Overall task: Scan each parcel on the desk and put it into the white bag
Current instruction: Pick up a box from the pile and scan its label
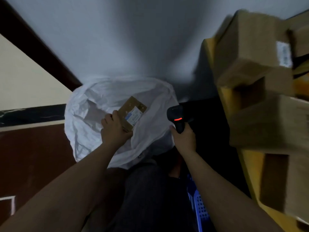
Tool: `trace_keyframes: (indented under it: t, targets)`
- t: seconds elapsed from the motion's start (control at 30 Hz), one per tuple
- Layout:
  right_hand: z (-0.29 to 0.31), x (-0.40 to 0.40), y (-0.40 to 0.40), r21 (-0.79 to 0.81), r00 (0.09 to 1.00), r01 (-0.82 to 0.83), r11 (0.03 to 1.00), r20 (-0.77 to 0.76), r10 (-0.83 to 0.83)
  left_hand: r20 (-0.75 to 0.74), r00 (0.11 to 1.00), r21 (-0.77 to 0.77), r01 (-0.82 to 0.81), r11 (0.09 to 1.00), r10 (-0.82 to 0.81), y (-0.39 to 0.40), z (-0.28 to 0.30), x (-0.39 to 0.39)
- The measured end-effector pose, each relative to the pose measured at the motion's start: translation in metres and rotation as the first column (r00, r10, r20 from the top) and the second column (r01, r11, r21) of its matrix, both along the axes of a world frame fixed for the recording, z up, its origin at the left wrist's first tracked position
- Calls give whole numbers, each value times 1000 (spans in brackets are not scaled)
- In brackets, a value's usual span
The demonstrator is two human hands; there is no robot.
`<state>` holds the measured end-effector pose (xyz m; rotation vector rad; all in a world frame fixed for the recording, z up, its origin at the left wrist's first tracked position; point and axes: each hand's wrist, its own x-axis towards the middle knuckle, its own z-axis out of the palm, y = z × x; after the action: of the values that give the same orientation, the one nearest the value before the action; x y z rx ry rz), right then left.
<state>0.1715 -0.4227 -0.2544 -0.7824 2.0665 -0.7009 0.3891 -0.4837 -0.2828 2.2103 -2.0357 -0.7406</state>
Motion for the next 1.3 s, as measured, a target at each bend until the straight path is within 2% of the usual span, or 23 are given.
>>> trace_keyframes:
  t: [0.1,0.2,0.37,0.47,0.7,0.83,1.03,1.13,1.3]
  targets:
    - [-58,2,-20,-128,996,83,988,-15,-86,-40,999,-57,8,998,-11,-5,-59,3]
    - [-107,-1,-34,-225,986,98,969,-109,-125,-70,997,-82,23,996,-29,-5,-103,7]
    - [-149,-14,-48,-339,939,104,935,-275,-204,-107,993,-111,34,993,-46,-5,-144,15]
    - [-155,-17,-51,-305,929,96,948,-314,-195,-131,990,-116,42,992,-57,-5,-150,17]
    - [-172,-11,-64,-215,945,61,975,-303,-126,-171,981,-154,63,986,-90,-13,-160,8]
    - [-181,-6,-68,-294,932,92,952,-310,-186,-173,982,-159,54,986,-82,-18,-170,8]
    - [-172,1,-53,-497,947,198,845,-126,-297,-171,984,-175,11,985,-41,-13,-169,15]
    - [-163,2,-43,-536,949,116,836,-190,-253,-158,986,-189,22,982,-53,-8,-166,16]
    - [-145,-2,-29,-477,904,42,878,-357,-236,-174,984,-172,1,985,-31,6,-156,30]
